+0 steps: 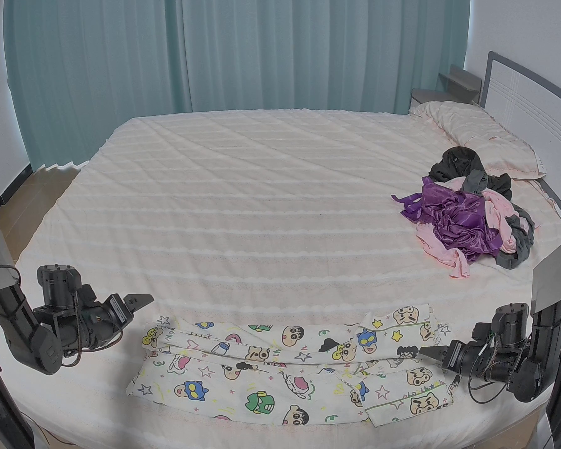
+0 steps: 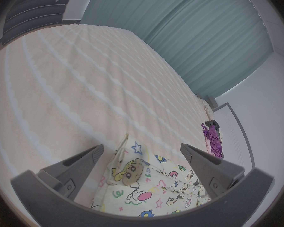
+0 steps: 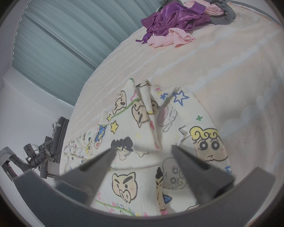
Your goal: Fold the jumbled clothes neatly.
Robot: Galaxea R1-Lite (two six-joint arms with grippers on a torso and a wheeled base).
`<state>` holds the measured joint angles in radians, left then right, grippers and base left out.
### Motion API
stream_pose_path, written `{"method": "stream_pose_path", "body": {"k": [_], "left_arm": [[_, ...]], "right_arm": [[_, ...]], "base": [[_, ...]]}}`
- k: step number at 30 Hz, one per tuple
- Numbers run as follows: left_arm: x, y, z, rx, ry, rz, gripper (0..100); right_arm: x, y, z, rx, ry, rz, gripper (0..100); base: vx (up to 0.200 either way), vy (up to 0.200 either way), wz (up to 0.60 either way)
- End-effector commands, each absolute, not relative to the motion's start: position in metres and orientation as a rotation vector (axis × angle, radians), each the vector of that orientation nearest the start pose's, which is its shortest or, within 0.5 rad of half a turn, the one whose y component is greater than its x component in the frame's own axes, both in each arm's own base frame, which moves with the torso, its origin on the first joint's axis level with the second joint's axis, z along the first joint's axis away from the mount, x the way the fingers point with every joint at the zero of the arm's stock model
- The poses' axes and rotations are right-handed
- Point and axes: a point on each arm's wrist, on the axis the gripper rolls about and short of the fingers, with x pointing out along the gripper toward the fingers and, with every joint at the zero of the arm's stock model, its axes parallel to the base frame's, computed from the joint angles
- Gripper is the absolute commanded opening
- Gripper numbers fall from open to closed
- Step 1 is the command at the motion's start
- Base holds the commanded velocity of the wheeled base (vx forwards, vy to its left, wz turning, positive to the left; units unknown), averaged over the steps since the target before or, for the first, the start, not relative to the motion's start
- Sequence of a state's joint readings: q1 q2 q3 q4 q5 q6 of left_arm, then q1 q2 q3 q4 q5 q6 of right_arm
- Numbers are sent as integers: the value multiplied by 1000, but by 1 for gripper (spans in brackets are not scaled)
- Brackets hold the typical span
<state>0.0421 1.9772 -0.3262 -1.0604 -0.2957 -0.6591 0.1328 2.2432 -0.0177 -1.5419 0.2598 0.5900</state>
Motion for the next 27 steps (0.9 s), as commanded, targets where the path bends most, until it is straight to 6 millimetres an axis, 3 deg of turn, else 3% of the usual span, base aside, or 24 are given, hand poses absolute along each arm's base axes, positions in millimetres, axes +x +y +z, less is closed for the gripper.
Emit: {"method": "stream_pose_path", "body": {"k": [1, 17, 18, 27], "left_arm": [[278, -10, 32, -716, 680, -77, 100], [286, -17, 24, -691, 783, -84, 100], [286, -19, 21, -691, 794, -85, 0], [281, -16, 12, -691, 833, -55, 0]], "right_arm": [[212, 34, -16, 601, 799, 157, 100], [213, 35, -16, 602, 793, 159, 100], [213, 35, -16, 602, 793, 159, 100], [214, 34, -5, 601, 740, 169, 100]], "base": [[0, 0, 0], [0, 0, 0], [0, 0, 0], [0, 0, 0]]}}
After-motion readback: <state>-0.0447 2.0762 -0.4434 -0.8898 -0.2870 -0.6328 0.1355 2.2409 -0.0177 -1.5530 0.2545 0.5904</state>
